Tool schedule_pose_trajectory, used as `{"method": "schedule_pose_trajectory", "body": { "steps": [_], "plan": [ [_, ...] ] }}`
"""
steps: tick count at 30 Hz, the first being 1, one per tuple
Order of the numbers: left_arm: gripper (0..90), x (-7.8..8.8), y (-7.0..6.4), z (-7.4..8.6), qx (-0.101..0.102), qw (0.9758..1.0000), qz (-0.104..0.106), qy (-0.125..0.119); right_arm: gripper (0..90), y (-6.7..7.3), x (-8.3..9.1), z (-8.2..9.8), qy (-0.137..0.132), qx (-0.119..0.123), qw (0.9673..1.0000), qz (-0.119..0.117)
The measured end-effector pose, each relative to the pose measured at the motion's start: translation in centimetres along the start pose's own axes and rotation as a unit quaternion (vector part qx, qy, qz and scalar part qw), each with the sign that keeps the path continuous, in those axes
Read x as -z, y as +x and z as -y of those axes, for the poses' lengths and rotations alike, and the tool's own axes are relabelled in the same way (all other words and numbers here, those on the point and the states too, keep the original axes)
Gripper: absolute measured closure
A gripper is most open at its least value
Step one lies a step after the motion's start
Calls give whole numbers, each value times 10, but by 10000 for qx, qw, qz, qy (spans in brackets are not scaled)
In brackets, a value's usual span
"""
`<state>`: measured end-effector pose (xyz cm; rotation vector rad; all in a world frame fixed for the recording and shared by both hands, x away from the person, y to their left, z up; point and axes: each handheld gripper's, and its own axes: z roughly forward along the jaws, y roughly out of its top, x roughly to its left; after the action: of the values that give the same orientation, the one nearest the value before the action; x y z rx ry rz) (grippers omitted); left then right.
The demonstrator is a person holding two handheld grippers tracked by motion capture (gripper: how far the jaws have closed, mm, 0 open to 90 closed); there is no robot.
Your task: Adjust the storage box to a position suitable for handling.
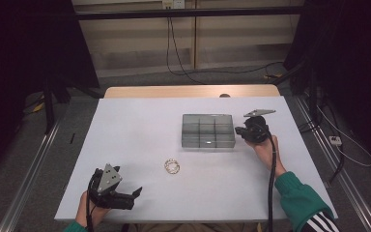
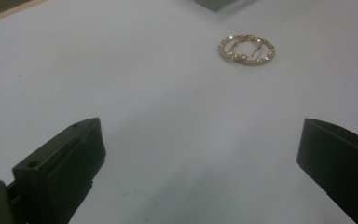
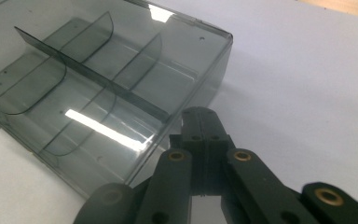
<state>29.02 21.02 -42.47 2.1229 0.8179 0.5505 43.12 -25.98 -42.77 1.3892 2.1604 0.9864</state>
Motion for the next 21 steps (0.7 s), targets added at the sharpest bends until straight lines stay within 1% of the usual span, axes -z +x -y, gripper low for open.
{"method": "schedule_pose_trajectory", "body": {
  "steps": [3, 4, 5, 7, 8, 10, 11, 13, 14, 15, 16, 17, 19, 21],
  "plan": [
    [6, 0, 0, 0, 29, 10000, -12, -21, 900, 2, 3, -3, -51, 53, 10000, -17],
    [6, 0, 0, 0, 5, 10000, -12, -2, 900, 3, 5, -6, -69, 65, 10000, -14],
    [6, 0, 0, 0, 32, 10000, -12, -20, 900, 3, 7, -8, -102, 99, 9999, -31],
    [6, 0, 0, 0, 18, 10000, -9, -3, 900, 6, 9, -14, -157, 146, 9998, -63],
    [6, -1, 0, 0, 54, 10000, -7, -24, 900, 9, 10, -20, -181, 212, 9996, -65],
    [6, -1, 1, 0, 23, 10000, -12, 6, 900, 12, 8, -26, -202, 269, 9994, -83],
    [6, -1, 1, 0, 16, 10000, -8, 6, 900, 12, 8, -26, -202, 269, 9994, -83],
    [6, 0, 0, 0, 13, 10000, 7, -5, 900, 16, 4, -37, -214, 356, 9991, -82],
    [6, 0, 0, 0, 43, 10000, 5, -30, 900, 17, 3, -40, -220, 362, 9991, -94],
    [6, 0, 1, 0, 18, 10000, 24, 10, 900, 18, 1, -44, -190, 363, 9991, -111],
    [6, 0, 1, 0, 25, 10000, 7, -14, 900, 20, -1, -47, -209, 377, 9990, -93],
    [6, 0, 1, 0, 25, 10000, 5, -14, 900, 20, -1, -47, -209, 377, 9990, -93],
    [6, 0, 1, 0, 22, 10000, 15, -13, 900, 22, -7, -54, -152, 366, 9991, -140],
    [6, 0, 1, 0, 18, 10000, 22, -10, 900, 25, -13, -61, -137, 390, 9991, -139]
  ]
}}
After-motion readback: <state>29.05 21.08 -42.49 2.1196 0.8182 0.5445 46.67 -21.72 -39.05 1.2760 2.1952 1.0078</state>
